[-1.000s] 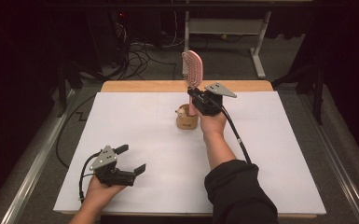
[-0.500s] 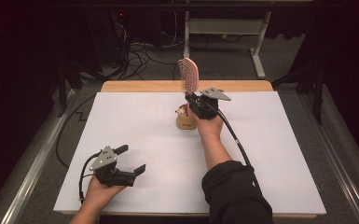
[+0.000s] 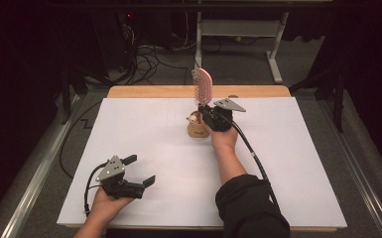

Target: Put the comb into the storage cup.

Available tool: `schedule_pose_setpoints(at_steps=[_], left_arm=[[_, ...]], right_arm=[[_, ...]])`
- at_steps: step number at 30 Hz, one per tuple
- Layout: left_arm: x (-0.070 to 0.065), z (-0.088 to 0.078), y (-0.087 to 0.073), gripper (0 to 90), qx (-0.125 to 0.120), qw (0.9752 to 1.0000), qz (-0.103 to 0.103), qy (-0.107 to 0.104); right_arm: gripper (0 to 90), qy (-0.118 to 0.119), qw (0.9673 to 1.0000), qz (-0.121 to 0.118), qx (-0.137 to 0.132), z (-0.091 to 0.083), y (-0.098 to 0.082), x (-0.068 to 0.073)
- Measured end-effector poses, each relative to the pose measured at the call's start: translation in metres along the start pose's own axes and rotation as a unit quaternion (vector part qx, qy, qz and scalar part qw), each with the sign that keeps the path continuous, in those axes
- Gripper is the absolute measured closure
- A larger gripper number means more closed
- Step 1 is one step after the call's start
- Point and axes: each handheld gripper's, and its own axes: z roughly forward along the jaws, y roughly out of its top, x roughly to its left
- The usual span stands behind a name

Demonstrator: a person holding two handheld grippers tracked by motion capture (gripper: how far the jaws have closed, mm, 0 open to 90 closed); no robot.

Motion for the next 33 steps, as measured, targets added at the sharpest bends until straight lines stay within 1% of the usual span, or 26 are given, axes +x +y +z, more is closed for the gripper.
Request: schedule_pose_setpoints(at_steps=[11,15,18,29,33], left_arm=[[-0.001,-0.001,0.001,0.0,-0.003,1.0,-0.002,-0.001],[0.0,-0.001,0.001,0.0,-0.005,1.0,-0.006,-0.002],[0.0,-0.001,0.001,0.0,-0.006,0.9999,-0.007,-0.004],[-0.001,0.0,0.001,0.0,-0.003,0.9999,-0.007,-0.007],[-0.001,0.001,0.001,0.0,-0.001,1.0,-0.004,-0.007]], right_arm=[[81.3,-0.003,1.0,0.007,-0.001,-0.004,-0.002,-0.002],[81.1,-0.006,0.9998,0.018,0.001,-0.002,-0.001,-0.004],[80.7,-0.011,0.9994,0.032,0.002,-0.001,-0.001,-0.007],[76.9,-0.035,0.9986,0.036,0.016,-0.001,-0.001,-0.014],[76.4,-0.034,0.9989,0.027,0.019,0.0,-0.002,-0.015]])
